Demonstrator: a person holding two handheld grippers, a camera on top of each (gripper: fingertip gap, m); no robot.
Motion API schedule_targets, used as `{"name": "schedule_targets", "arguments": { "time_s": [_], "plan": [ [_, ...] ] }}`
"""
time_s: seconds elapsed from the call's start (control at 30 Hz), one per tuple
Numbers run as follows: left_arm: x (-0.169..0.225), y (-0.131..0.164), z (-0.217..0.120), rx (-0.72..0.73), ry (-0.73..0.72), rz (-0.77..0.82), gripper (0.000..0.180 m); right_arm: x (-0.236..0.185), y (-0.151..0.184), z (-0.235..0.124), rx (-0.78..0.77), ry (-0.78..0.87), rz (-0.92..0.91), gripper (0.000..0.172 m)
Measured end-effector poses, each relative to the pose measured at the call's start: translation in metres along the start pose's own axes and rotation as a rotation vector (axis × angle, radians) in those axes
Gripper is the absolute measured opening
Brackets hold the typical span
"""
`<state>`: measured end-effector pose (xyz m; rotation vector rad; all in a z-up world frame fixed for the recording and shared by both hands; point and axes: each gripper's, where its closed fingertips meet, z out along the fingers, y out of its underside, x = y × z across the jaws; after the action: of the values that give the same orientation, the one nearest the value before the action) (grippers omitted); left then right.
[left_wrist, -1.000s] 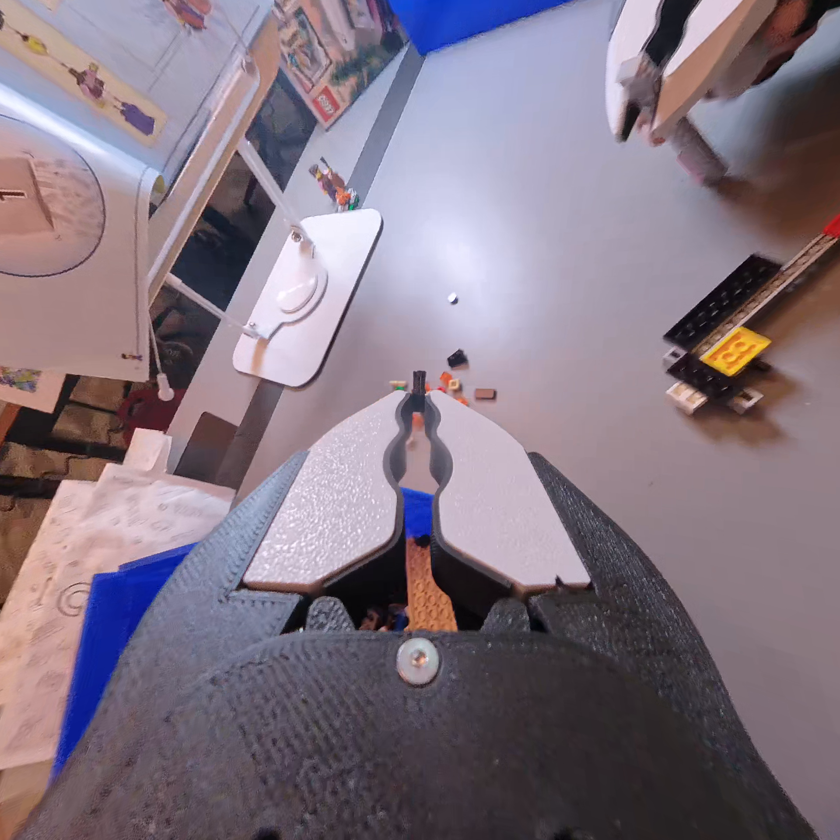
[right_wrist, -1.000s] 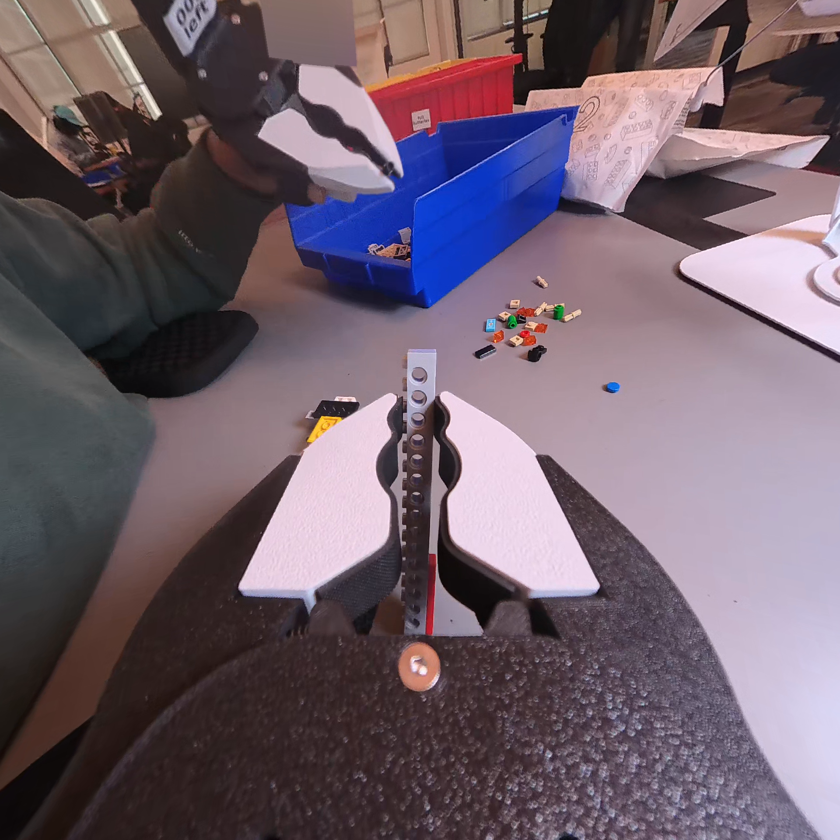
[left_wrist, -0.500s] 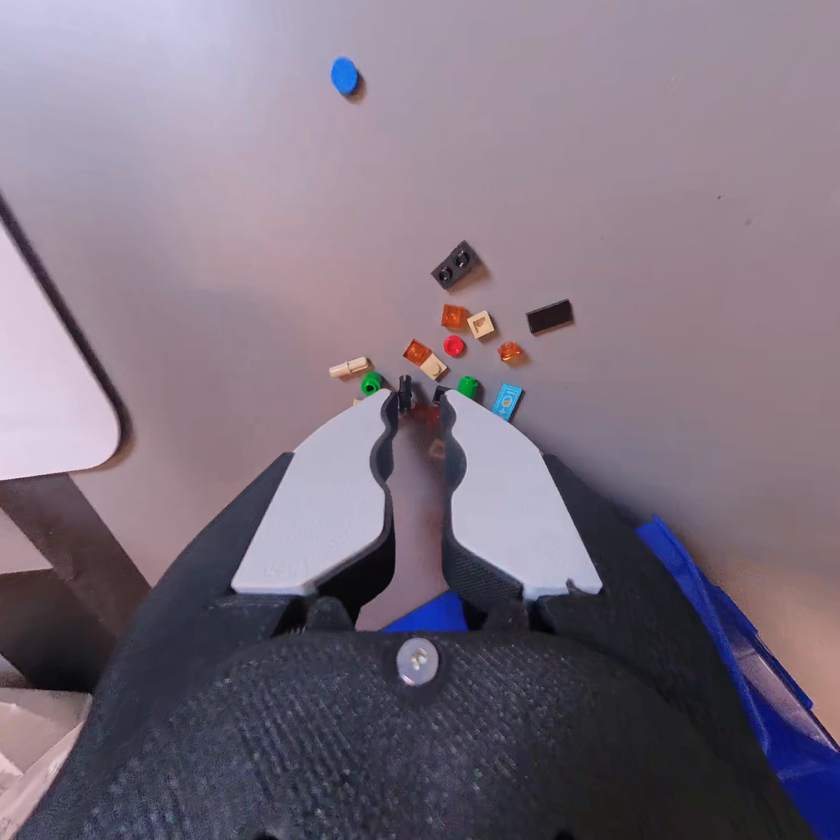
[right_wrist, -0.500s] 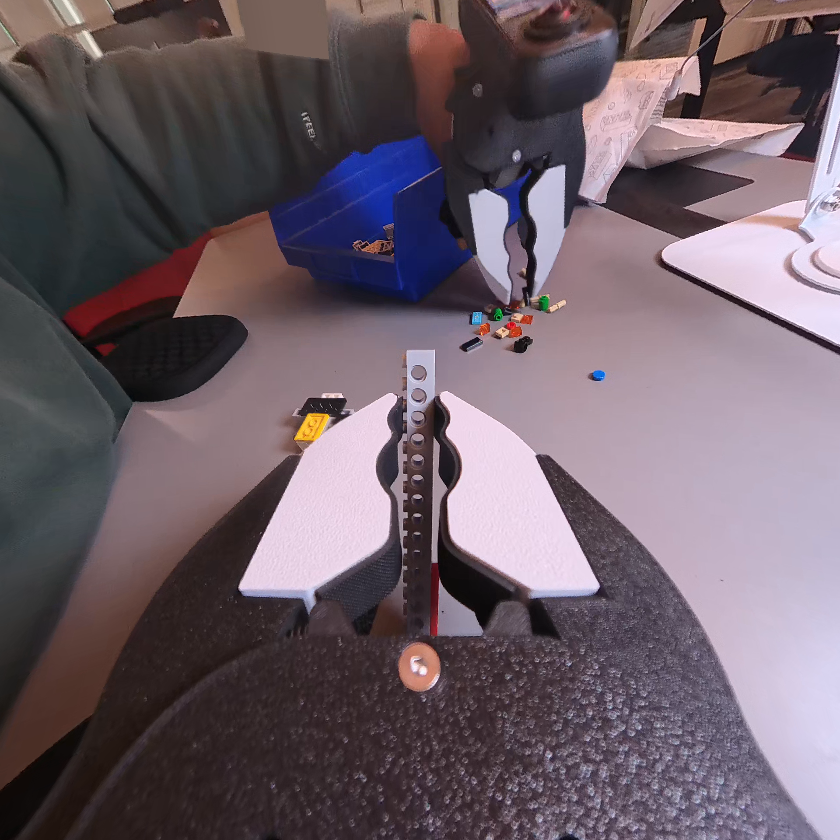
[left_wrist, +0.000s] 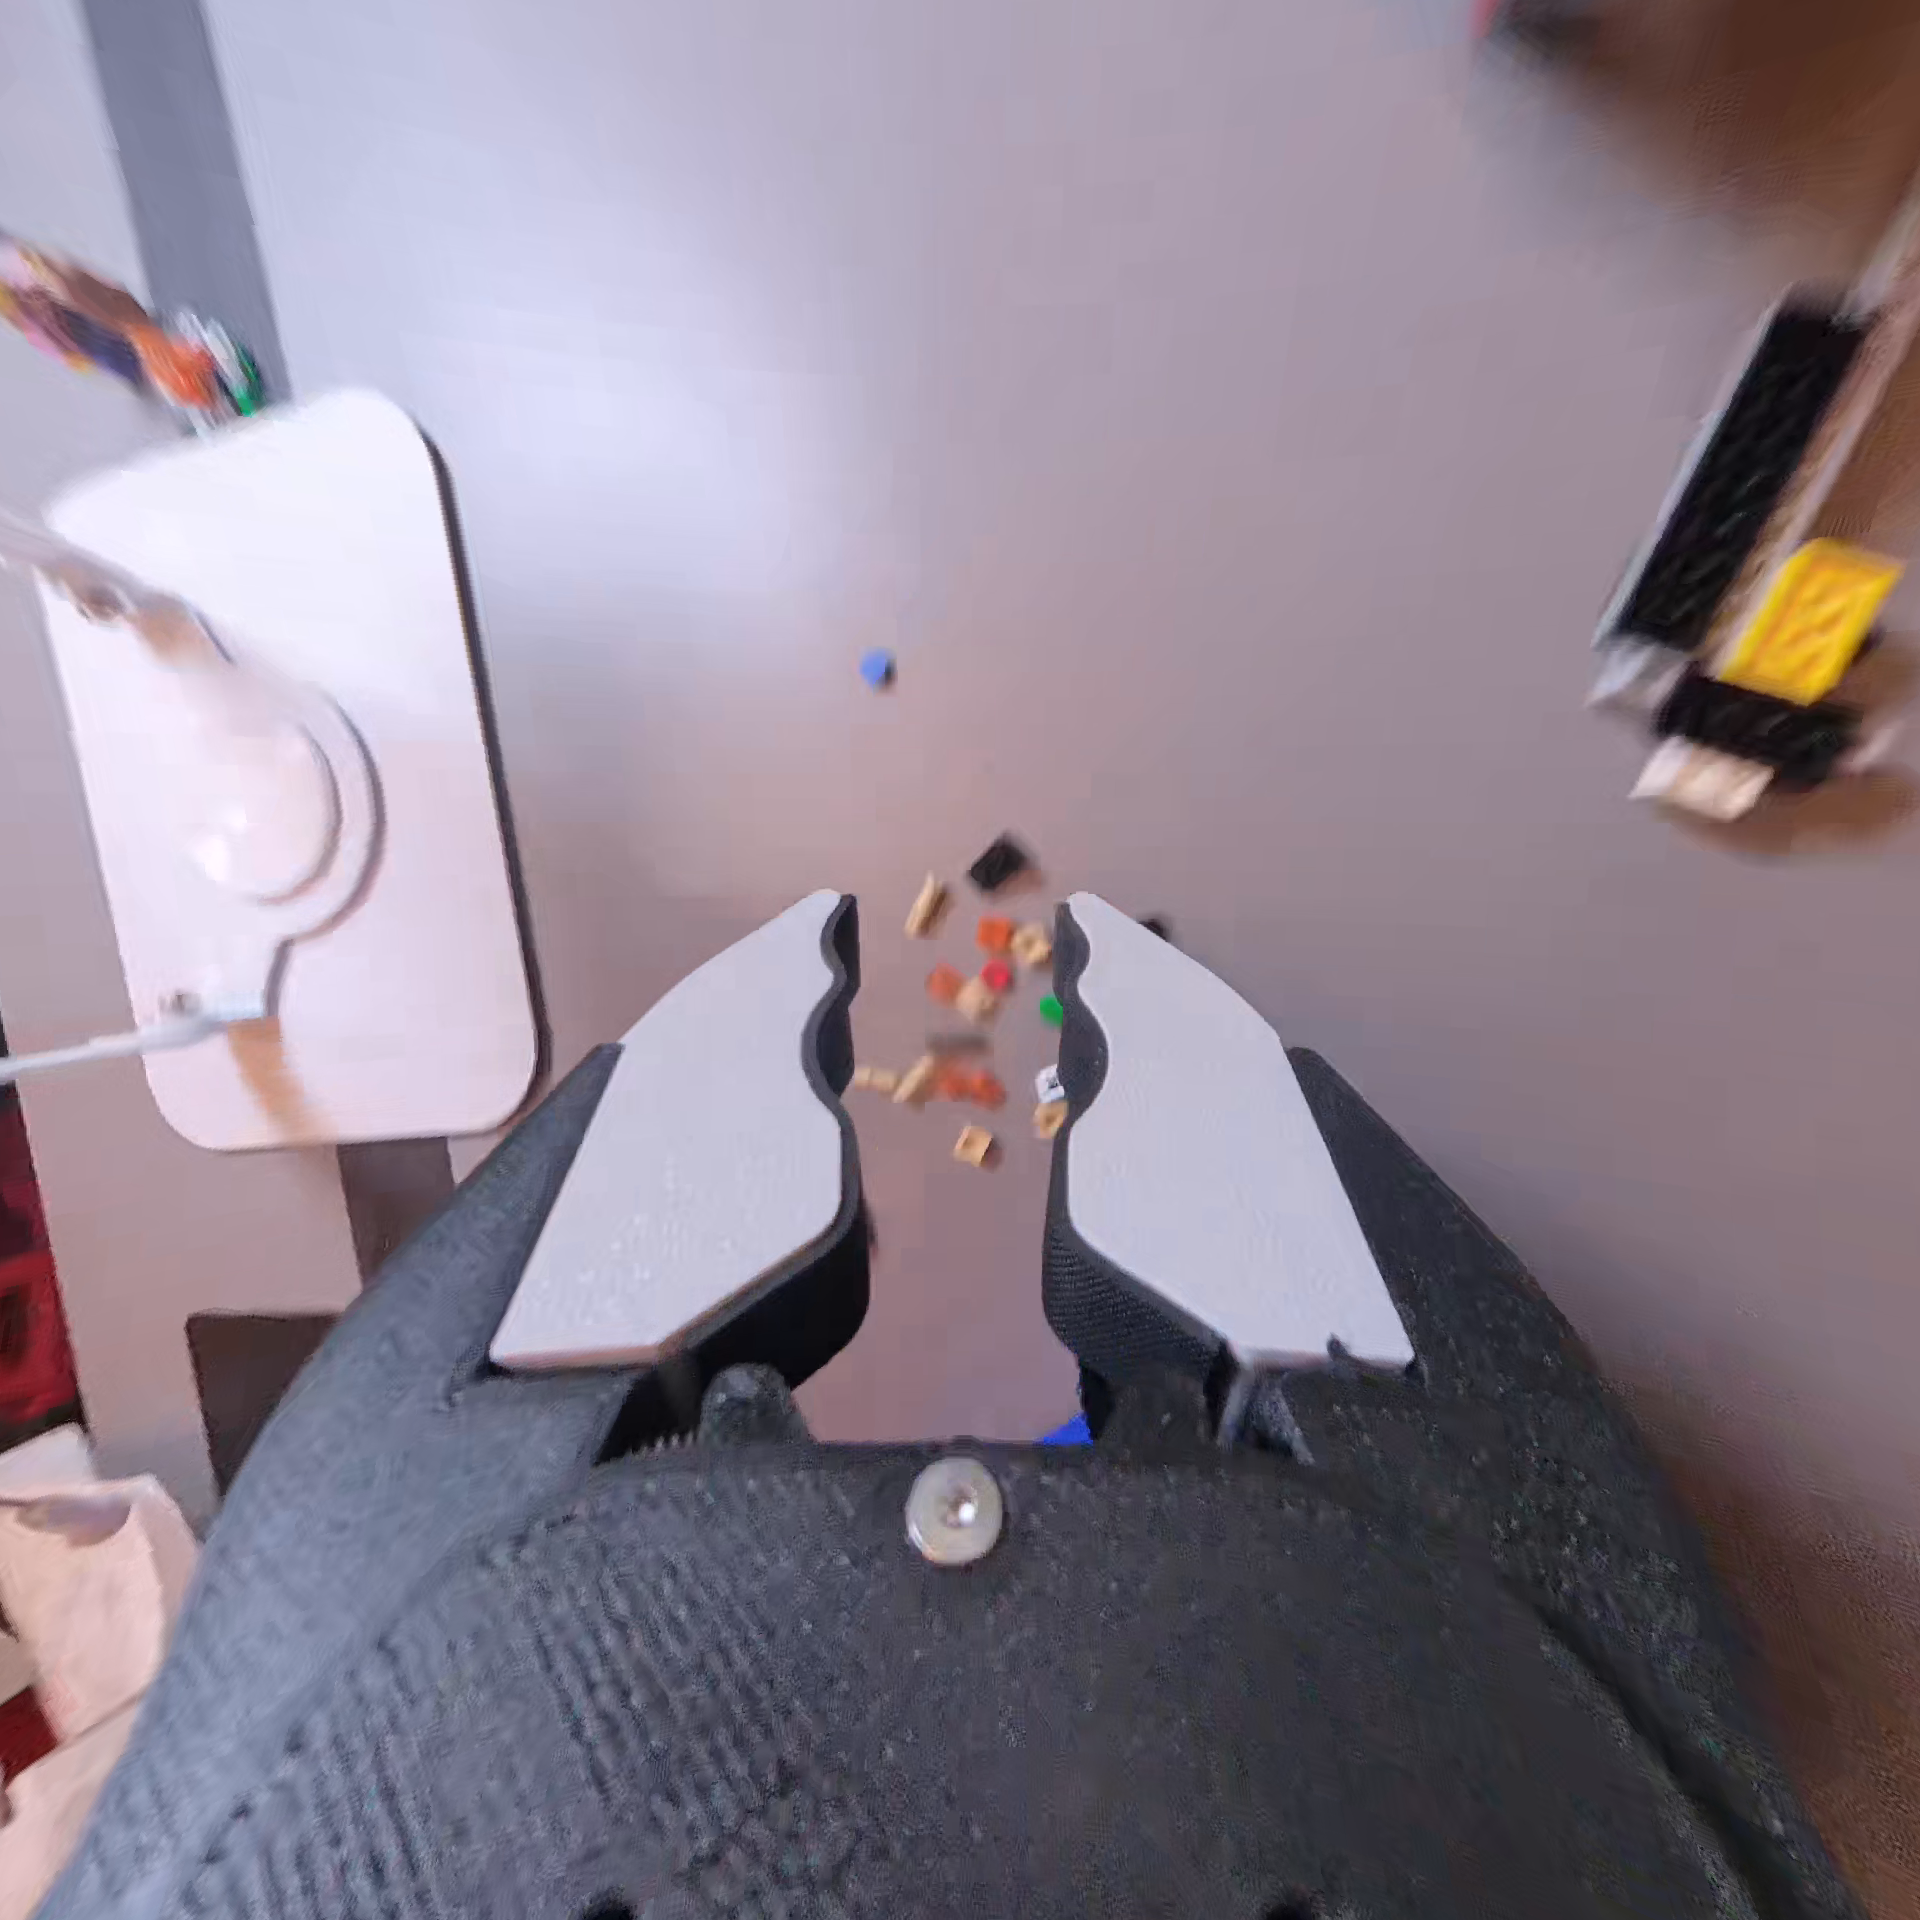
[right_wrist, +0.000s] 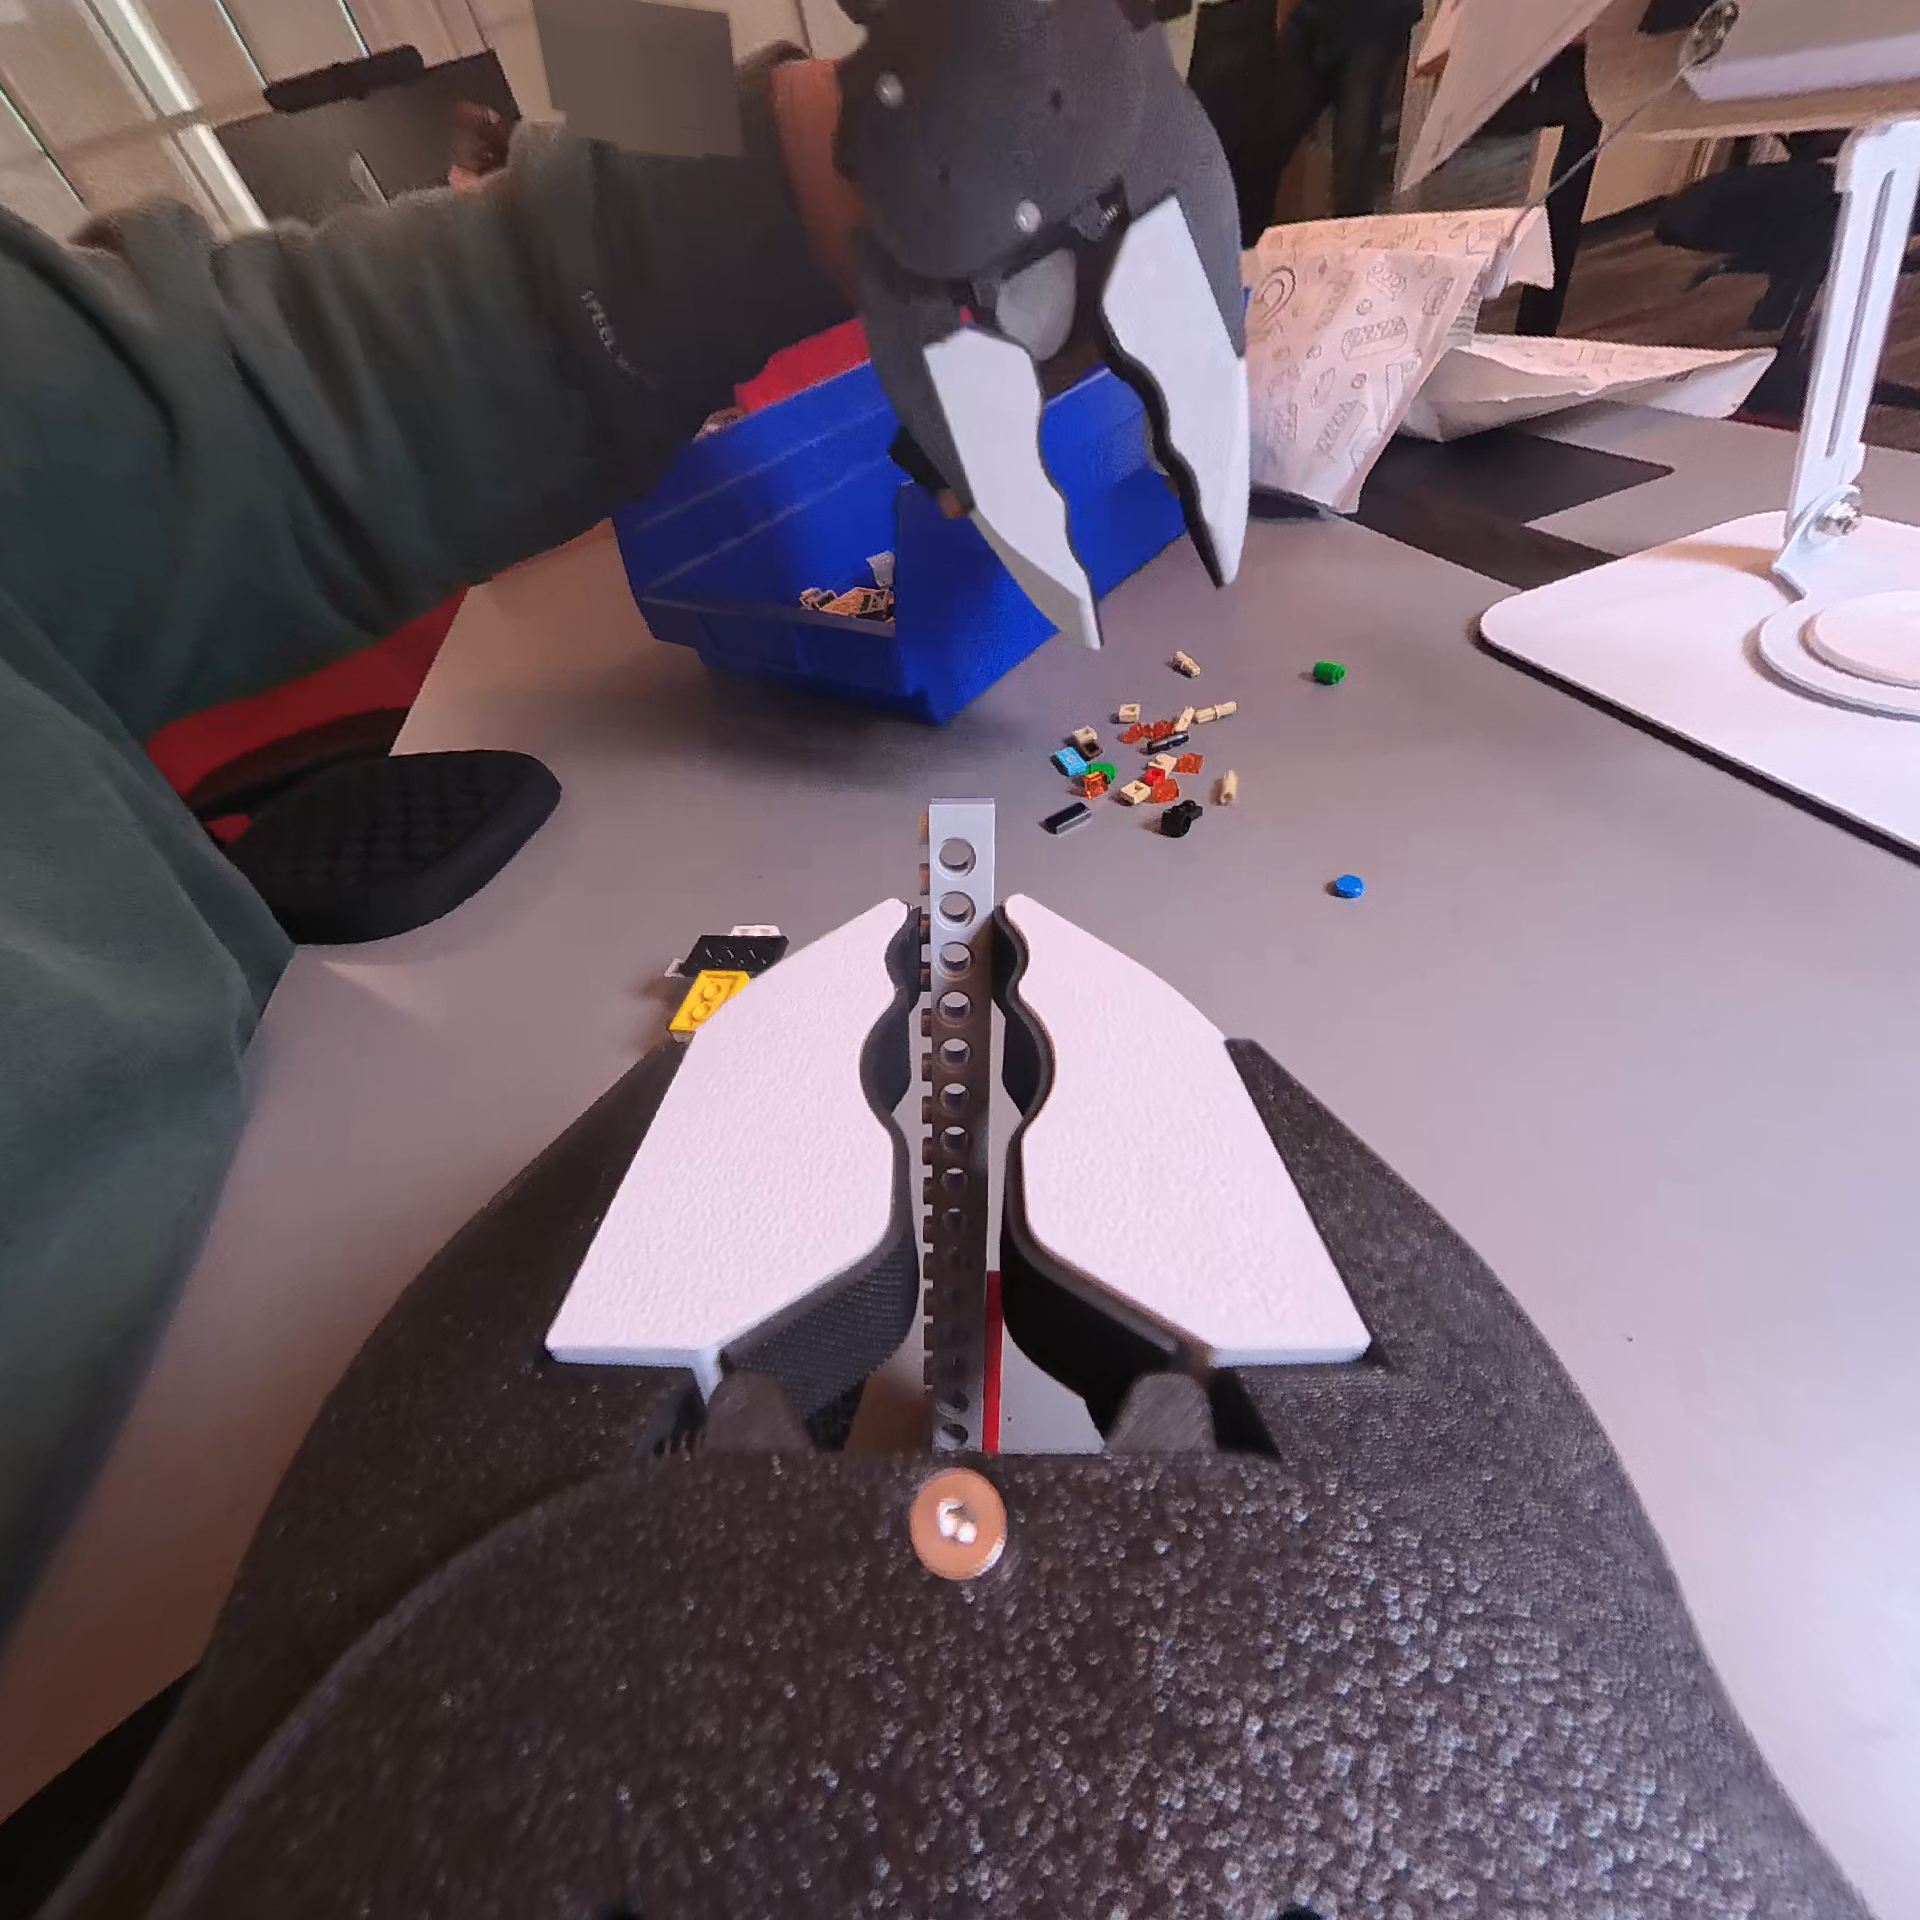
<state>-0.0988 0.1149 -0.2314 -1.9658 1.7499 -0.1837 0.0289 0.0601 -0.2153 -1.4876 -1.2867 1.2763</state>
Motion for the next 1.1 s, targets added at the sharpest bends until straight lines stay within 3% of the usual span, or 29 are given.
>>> {"name": "schedule_targets", "arguments": {
  "time_s": [0.17,0.3,0.43,0.53,0.63,0.77,0.83,1.0,1.1],
  "plan": [
    [0.053,-0.085,-0.029,0.461,0.026,-0.089,0.029,-0.012,-0.003,0.005,0.005,0.022,-0.138,0.012],
    [0.092,-0.109,-0.011,0.541,0.026,-0.059,0.032,-0.023,0.006,0.013,-0.064,0.035,-0.268,0.012],
    [0.105,-0.123,0.001,0.578,0.032,-0.077,0.029,-0.033,0.012,0.018,-0.106,0.041,-0.358,0.012],
    [0.111,-0.124,0.008,0.557,0.029,-0.05,0.013,-0.038,0.013,0.02,-0.13,0.06,-0.433,0.012],
    [0.11,-0.122,0.002,0.54,-0.012,-0.046,0.012,-0.039,0.008,0.017,-0.11,0.106,-0.512,0.013],
    [0.086,-0.104,-0.042,0.671,-0.033,-0.257,0.012,-0.03,-0.013,-0.007,-0.048,0.125,-0.538,0.05],
    [0.074,-0.085,-0.065,0.742,-0.062,-0.357,0.012,-0.013,-0.014,-0.023,-0.046,0.153,-0.489,0.059],
    [0.069,-0.033,-0.11,0.847,-0.138,-0.514,0.012,0.016,0.007,-0.039,-0.094,0.21,-0.405,0.055],
    [0.077,-0.019,-0.124,0.893,-0.186,-0.481,0.012,0.01,0.014,-0.03,-0.105,0.167,-0.385,0.049]
  ]
}}
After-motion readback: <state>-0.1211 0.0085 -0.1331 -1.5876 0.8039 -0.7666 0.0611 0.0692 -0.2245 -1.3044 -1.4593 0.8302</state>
